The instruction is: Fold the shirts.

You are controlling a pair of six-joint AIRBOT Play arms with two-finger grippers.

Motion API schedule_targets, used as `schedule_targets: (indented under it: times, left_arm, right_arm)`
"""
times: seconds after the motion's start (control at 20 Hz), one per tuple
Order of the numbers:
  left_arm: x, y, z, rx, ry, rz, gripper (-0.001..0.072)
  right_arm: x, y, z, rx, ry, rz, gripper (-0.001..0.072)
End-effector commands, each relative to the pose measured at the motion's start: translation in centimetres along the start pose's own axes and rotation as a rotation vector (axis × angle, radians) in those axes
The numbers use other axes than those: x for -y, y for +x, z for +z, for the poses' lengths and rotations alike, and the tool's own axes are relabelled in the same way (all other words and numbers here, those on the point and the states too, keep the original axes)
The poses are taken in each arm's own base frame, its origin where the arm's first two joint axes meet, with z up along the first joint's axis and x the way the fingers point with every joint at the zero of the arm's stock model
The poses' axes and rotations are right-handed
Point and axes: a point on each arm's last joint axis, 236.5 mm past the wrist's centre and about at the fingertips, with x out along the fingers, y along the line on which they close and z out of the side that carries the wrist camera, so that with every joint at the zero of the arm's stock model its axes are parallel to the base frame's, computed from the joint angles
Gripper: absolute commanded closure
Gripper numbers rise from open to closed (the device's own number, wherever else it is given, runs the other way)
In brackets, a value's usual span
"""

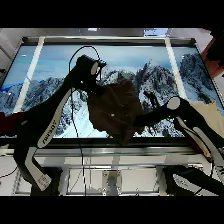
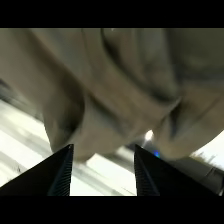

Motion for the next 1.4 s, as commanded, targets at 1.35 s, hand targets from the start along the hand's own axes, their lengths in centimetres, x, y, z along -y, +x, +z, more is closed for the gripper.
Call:
schedule_targets:
  times: [1.35]
  left_arm:
    - [-1.6,6.0,-7.3,-0.223,-0.144,-0.512,0.0003]
  right_arm:
    - [1.1,6.6,-1.5,0.075,0.219,0.054,0.0262]
